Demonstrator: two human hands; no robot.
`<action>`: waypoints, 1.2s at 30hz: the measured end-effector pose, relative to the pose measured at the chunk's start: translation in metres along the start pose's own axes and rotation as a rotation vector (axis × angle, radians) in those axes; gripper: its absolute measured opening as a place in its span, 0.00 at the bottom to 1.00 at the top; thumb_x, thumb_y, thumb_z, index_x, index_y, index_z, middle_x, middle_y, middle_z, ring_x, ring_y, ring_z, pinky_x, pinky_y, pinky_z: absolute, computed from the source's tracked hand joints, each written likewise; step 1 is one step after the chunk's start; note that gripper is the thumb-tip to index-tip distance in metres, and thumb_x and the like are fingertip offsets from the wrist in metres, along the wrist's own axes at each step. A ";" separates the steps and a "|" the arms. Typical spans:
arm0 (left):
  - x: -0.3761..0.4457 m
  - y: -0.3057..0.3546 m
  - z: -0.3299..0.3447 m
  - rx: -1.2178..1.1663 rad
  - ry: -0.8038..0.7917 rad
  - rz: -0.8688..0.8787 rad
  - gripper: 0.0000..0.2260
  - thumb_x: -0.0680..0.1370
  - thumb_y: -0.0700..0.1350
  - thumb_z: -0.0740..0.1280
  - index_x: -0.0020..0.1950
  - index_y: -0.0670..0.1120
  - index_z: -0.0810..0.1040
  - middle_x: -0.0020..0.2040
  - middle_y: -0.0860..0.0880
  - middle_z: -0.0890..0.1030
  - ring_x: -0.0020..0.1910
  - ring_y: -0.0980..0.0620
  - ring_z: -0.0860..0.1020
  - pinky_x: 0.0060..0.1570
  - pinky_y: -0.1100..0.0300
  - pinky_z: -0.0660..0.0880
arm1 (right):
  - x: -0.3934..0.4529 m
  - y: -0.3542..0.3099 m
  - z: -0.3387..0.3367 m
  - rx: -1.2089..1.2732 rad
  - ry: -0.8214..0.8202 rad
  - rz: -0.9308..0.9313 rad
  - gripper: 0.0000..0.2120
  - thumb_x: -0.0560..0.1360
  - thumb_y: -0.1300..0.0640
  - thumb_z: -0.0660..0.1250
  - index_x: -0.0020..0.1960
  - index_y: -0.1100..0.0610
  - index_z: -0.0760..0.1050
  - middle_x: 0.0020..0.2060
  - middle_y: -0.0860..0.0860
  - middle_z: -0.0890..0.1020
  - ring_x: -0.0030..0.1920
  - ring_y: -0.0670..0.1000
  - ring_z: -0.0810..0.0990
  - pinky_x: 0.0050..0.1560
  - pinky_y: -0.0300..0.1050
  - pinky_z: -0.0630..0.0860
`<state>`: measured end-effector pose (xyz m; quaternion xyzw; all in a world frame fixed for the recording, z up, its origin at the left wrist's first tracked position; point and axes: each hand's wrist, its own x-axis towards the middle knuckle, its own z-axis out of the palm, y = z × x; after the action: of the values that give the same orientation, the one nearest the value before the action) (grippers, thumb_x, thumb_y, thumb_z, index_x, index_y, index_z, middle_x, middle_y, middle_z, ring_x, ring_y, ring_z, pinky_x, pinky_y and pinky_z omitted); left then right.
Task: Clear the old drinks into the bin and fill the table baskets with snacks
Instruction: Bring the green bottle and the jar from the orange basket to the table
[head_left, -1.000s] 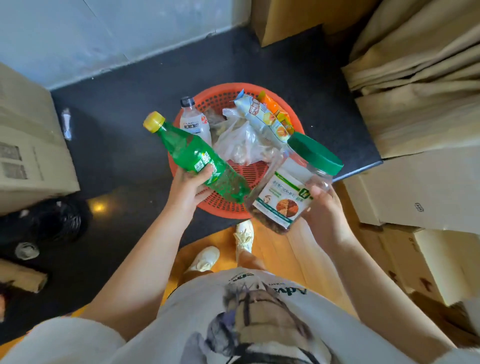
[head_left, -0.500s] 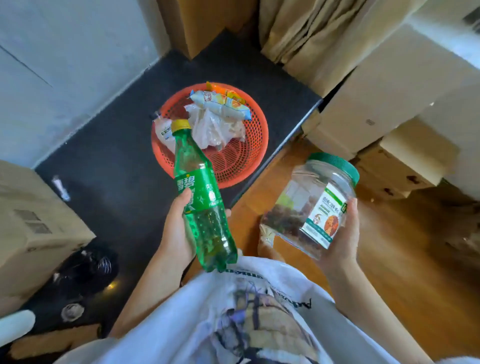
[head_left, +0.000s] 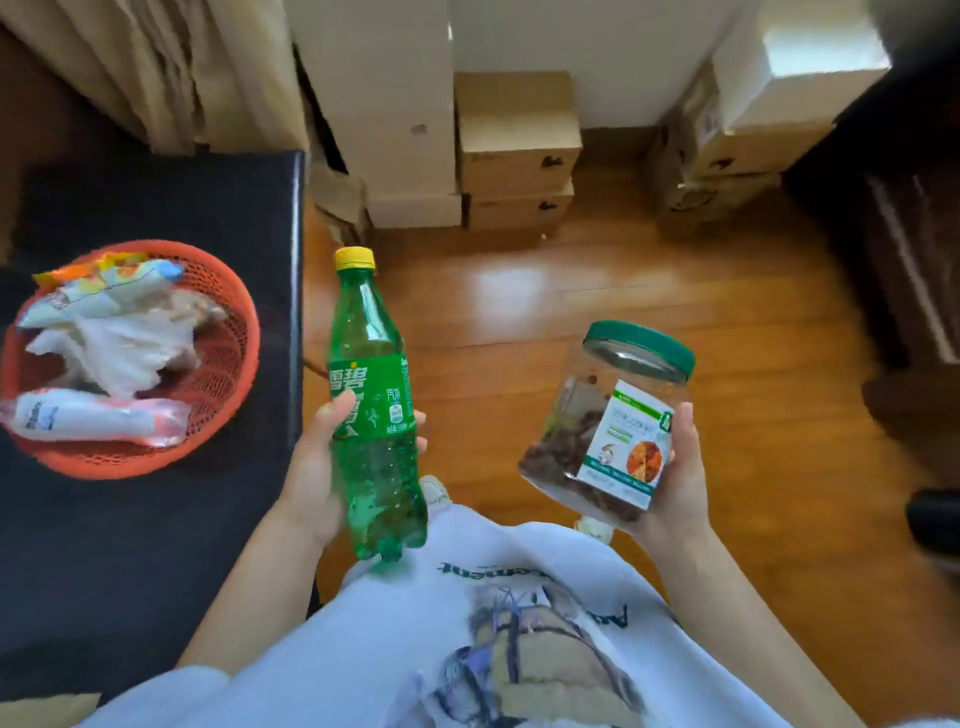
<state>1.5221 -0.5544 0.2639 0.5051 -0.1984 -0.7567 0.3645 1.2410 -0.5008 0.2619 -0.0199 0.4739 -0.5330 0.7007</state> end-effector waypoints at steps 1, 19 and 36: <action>0.005 -0.006 0.019 0.037 -0.031 -0.012 0.19 0.73 0.56 0.57 0.49 0.48 0.84 0.43 0.42 0.85 0.37 0.46 0.83 0.37 0.56 0.81 | -0.010 -0.005 -0.017 0.029 0.002 -0.039 0.27 0.64 0.32 0.62 0.50 0.51 0.83 0.49 0.54 0.85 0.49 0.57 0.84 0.44 0.53 0.81; 0.007 -0.206 0.385 0.607 -0.519 -0.271 0.17 0.61 0.59 0.66 0.42 0.51 0.84 0.37 0.46 0.85 0.34 0.48 0.83 0.34 0.56 0.80 | -0.202 -0.092 -0.326 0.494 0.683 -0.453 0.26 0.72 0.31 0.51 0.54 0.43 0.79 0.50 0.49 0.85 0.49 0.52 0.84 0.44 0.53 0.82; 0.068 -0.346 0.692 1.037 -0.971 -0.481 0.20 0.64 0.61 0.65 0.47 0.50 0.83 0.42 0.45 0.84 0.38 0.46 0.82 0.34 0.54 0.78 | -0.239 -0.214 -0.493 0.811 0.851 -0.750 0.18 0.68 0.40 0.60 0.44 0.48 0.84 0.42 0.50 0.86 0.43 0.51 0.85 0.39 0.48 0.82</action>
<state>0.7562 -0.4259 0.2743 0.2507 -0.5523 -0.7627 -0.2244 0.7518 -0.1749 0.2581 0.2917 0.4321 -0.8352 0.1749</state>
